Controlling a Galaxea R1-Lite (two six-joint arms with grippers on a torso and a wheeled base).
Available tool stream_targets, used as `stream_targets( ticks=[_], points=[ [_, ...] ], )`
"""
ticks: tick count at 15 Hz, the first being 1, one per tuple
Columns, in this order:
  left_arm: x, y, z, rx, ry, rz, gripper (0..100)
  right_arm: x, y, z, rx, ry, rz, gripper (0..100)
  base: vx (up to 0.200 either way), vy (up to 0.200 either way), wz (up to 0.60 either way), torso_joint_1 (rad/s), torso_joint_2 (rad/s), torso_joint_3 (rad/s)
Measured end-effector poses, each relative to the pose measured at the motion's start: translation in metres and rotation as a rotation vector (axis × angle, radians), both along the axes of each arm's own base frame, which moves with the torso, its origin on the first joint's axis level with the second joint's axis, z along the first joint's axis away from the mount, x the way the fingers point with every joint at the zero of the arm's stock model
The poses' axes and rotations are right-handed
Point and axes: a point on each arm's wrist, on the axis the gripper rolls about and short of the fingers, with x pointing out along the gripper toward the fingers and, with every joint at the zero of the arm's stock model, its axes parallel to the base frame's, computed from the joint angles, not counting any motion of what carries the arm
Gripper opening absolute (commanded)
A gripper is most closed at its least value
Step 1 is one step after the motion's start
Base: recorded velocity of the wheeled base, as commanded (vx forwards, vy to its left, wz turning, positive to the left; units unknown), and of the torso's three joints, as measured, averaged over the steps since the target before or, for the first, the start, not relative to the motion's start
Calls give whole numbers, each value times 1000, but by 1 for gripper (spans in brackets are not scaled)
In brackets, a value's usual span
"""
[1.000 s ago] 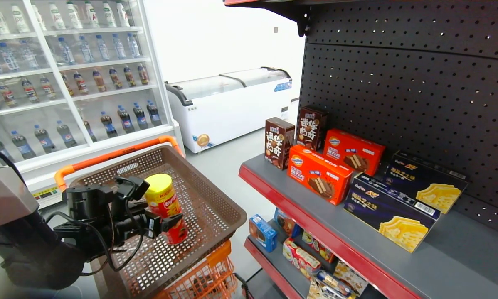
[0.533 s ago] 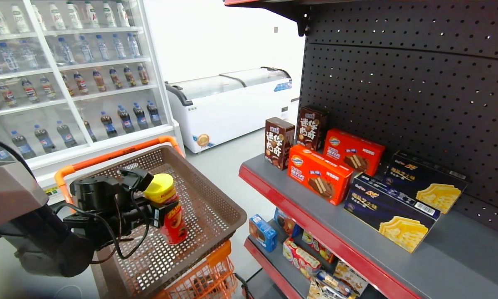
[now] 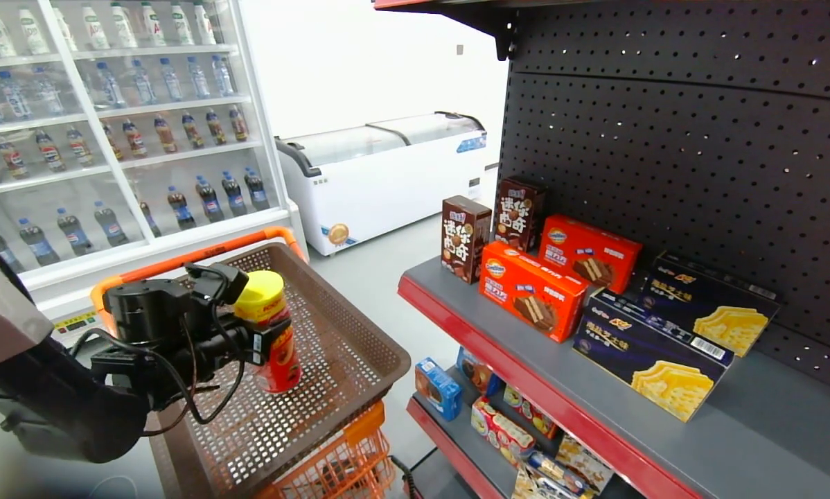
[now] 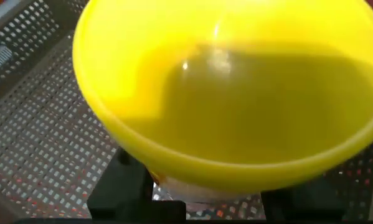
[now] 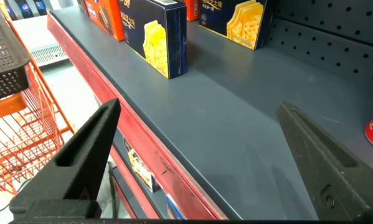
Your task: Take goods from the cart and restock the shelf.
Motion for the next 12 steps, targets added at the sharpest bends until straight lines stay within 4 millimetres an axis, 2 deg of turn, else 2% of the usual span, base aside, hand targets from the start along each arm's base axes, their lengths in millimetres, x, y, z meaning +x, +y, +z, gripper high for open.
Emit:
stream_targets(
  ticks=[4,8,10,12],
  points=[
    [-31,-3,39,-61,84,34,0,0,0,0,0,0,0,100,0,0,0,0,0,0],
    [-97,-1,78,-68,229,40,0,0,0,0,0,0,-1,100,0,0,0,0,0,0],
    [-133,1,95,-71,210,37,0,0,0,0,0,0,-1,100,0,0,0,0,0,0],
    [-171,3,103,-75,173,36,0,0,0,0,0,0,0,100,0,0,0,0,0,0]
  ],
)
